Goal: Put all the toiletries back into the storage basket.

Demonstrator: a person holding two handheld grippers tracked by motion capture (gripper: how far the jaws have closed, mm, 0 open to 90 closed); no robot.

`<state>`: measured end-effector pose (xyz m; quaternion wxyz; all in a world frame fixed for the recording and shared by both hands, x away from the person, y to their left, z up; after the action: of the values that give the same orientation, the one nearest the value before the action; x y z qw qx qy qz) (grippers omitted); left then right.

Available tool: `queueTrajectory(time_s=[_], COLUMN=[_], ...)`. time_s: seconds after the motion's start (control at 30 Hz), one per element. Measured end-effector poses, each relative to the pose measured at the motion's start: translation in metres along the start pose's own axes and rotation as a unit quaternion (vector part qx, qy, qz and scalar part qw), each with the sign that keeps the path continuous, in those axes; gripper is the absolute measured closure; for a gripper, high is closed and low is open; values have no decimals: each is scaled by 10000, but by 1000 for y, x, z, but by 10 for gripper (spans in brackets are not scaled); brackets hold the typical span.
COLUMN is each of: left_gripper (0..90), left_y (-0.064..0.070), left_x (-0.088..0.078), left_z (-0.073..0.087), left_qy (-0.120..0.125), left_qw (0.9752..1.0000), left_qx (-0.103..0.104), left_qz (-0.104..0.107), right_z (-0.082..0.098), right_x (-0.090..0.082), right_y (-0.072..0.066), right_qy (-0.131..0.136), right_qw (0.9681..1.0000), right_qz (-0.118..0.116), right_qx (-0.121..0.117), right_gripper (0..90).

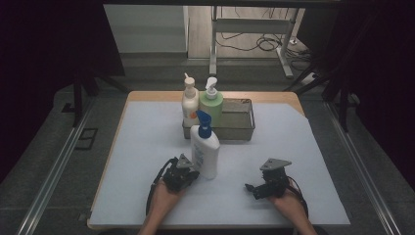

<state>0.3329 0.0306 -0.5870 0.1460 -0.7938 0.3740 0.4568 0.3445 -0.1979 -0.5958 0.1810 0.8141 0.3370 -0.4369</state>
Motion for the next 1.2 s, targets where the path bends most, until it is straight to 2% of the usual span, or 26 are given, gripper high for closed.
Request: queueTrajectory(time_s=[0.33, 0.63, 0.67, 0.8, 0.87, 1.0, 1.07, 1.2], left_gripper=[888, 737, 685, 589, 557, 466, 443, 322], left_y=[6, 8, 8, 7, 7, 5, 3, 1], left_x=[3, -4, -5, -8, -10, -14, -16, -21], left_z=[-4, 4, 6, 9, 11, 18, 22, 30], left_qy=[-20, -84, -81, -52, -13, 16, 23, 42], left_qw=[9999, 9999, 9999, 9999, 10000, 10000, 9999, 9997], left_qx=[100, 120, 122, 95, 61, -57, -100, -210], left_qz=[-8, -69, -89, -112, -65, -39, -76, -142], right_z=[0, 0, 0, -1, -1, -3, -5, -8], right_x=[0, 0, 0, -1, -1, -4, -6, -8], right_y=[0, 0, 0, -1, -1, -3, -4, -7], right_qy=[-8, -35, -60, -105, -97, -49, -29, -34], right_qw=[10000, 10000, 10000, 9999, 9999, 9998, 9998, 9998], right_qz=[-6, -21, -17, -23, -33, -168, -173, -188], right_qx=[3, 11, 14, 6, 43, 83, 61, 10], right_gripper=[0, 0, 0, 0, 1, 68, 73, 72])
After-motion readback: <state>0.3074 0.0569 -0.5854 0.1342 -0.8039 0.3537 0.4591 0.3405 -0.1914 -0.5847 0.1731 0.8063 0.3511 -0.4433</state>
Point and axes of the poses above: each handheld gripper's, and its own axes: x roughly forward along the jaws, z roughly out of its underside, y roughly to its right, the point moved 10 cm from there along x, roughly forward along the jaws, and after that the axes turned 10 degrees about -y, right-handed, at the moved point
